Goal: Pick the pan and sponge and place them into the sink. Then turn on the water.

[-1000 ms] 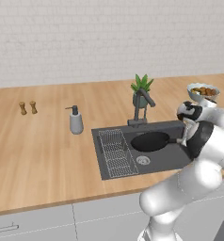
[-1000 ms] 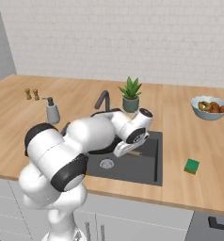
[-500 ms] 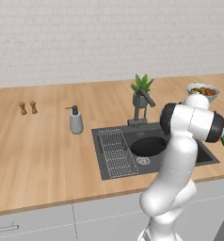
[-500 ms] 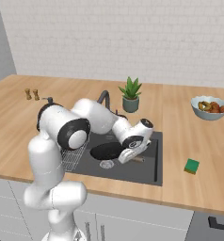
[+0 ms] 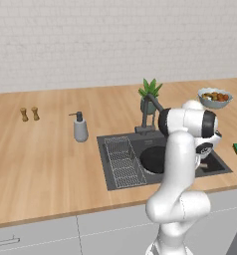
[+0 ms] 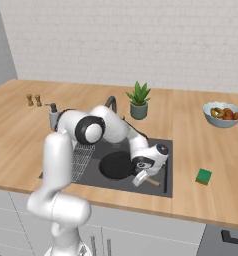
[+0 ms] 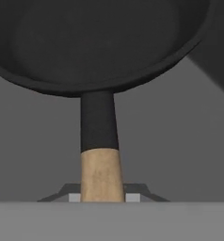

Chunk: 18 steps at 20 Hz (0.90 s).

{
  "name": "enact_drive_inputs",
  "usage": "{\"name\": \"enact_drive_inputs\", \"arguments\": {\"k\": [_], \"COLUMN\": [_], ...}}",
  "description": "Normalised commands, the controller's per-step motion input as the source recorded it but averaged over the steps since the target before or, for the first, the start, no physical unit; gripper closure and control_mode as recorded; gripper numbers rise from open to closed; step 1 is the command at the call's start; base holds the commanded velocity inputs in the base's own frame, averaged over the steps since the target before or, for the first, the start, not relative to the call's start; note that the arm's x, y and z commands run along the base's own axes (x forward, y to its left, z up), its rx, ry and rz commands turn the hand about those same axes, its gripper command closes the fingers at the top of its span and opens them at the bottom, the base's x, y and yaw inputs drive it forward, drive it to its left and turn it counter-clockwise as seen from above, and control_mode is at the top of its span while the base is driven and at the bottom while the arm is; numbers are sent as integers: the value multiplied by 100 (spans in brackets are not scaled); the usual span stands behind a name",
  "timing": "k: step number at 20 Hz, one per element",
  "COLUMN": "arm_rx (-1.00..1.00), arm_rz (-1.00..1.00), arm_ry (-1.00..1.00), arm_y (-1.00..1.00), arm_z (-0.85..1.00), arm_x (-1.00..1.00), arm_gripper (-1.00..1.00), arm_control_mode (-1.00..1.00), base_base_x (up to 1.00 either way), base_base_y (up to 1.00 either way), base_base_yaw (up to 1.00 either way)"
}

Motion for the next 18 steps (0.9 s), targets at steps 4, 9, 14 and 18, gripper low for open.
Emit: {"name": "enact_drive_inputs", "arguments": {"k": [4, 9, 14, 18], "arm_rx": [0, 0, 0, 0], "arm_rz": [6, 17, 28, 11], "arm_ry": [-15, -17, -13, -2], "arm_y": [0, 1, 5, 35], "arm_z": [-33, -1, 2, 0], "arm_x": [8, -2, -27, 7], "arm_gripper": [100, 100, 100, 100], "arm_control_mode": [-100, -100, -100, -100], "base_base_x": [0, 0, 0, 0], "base_base_y": [0, 0, 0, 0], "base_base_yaw": [0, 0, 0, 0]}}
